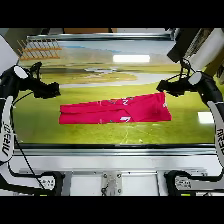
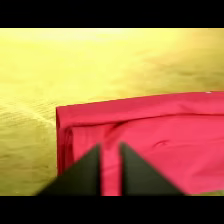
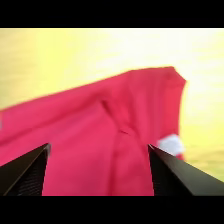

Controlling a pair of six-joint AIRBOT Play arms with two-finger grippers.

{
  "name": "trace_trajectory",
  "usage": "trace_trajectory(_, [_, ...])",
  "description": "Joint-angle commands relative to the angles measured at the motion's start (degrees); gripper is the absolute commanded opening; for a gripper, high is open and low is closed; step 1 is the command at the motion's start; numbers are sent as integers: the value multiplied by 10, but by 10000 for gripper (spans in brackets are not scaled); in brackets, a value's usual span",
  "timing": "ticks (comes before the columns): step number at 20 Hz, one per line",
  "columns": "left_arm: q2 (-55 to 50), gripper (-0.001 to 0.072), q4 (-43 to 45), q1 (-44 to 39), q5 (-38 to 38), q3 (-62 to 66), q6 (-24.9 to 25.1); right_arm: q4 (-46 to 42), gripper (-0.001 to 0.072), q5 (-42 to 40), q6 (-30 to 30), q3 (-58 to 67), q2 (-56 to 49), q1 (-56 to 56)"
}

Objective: Fold the clothes and pants, and hang the long-sleeved shirts on hangers.

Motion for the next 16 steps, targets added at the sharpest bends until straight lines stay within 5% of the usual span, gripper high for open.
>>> trace_trajectory(1, [56, 8, -7, -13, 18, -41, -1, 11, 662, 109, -91, 2, -15, -88])
trace_trajectory(7, [114, 8, -106, -87, 78, -166, -1, 130, 662, 172, -147, 2, -116, -211])
trace_trajectory(16, [65, 8, -105, -203, 84, -117, -1, 256, 662, 179, -166, 3, -188, -118])
